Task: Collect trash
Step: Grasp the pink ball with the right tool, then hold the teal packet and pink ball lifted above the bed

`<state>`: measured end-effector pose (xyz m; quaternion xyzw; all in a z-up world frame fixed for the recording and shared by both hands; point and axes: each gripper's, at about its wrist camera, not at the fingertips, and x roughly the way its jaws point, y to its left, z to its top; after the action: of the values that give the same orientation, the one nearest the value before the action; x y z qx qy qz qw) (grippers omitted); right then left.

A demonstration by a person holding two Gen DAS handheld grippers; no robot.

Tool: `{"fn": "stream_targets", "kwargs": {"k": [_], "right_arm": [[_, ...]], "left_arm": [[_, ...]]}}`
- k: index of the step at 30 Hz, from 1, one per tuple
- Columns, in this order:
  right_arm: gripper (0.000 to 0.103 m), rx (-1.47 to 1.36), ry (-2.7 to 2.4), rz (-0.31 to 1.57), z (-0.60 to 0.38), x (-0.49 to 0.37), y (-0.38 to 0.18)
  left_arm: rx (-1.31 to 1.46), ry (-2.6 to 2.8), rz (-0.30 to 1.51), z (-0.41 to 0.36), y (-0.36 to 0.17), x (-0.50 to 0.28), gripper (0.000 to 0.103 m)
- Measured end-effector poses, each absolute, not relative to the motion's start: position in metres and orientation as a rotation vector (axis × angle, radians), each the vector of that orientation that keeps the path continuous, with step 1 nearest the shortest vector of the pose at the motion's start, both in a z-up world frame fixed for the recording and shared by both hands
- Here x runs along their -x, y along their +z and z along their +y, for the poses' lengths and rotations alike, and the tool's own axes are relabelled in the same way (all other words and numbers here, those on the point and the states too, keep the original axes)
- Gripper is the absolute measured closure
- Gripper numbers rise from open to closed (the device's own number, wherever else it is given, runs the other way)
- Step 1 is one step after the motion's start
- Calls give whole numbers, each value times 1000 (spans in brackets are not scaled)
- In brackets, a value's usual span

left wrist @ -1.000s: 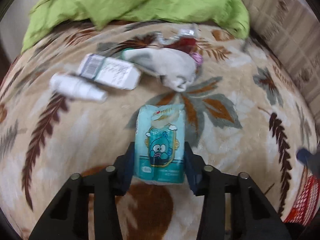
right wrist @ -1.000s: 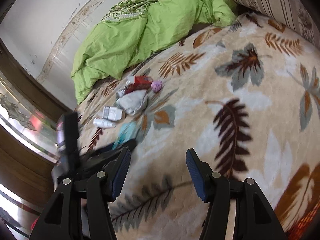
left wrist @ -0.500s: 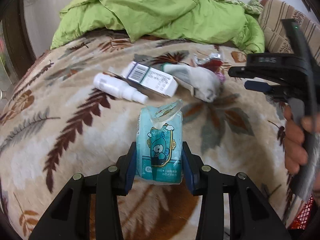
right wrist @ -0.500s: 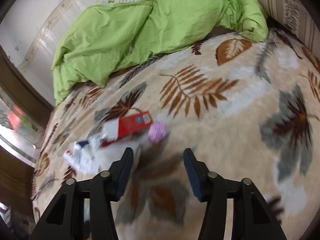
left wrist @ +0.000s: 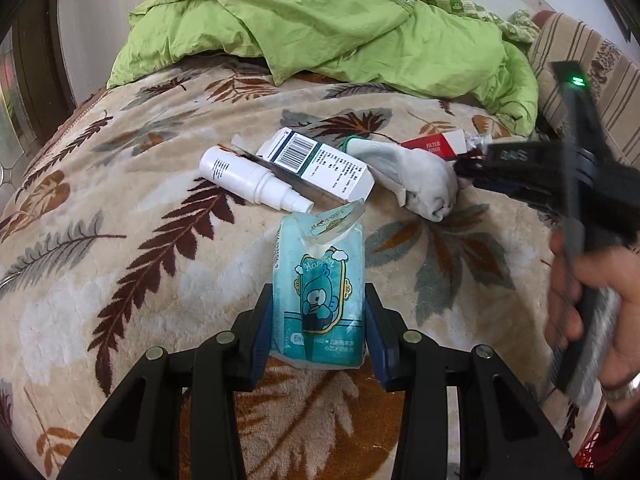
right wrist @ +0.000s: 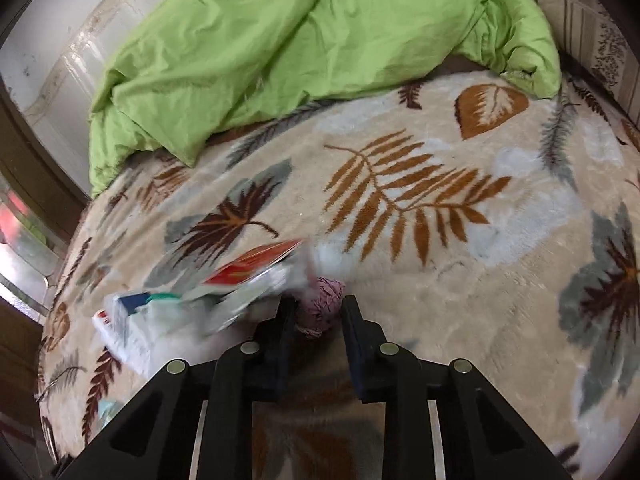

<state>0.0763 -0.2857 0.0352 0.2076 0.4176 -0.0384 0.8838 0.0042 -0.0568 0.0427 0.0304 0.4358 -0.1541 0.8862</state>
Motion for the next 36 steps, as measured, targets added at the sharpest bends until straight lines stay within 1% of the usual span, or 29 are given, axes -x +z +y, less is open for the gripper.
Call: {"fn": "stream_targets", "kwargs": {"k": [12, 16, 21, 28, 36], "right_arm": [[78, -395, -3, 738, -247, 53, 83], [78, -365, 16, 715, -232, 90, 92], [78, -348, 34, 717, -222, 129, 89], [78, -381, 29, 667, -223, 164, 95], [78, -319, 26, 638, -210, 175, 100]], "left_arm": [[-111, -327, 806, -59, 66, 32, 63], [-108, -330, 786, -53, 74, 55, 63], [-97, -346, 787, -45, 76, 89, 63], [-119, -331, 744, -38, 82, 129, 63], [-138, -284, 724, -37, 78, 128, 63]]}}
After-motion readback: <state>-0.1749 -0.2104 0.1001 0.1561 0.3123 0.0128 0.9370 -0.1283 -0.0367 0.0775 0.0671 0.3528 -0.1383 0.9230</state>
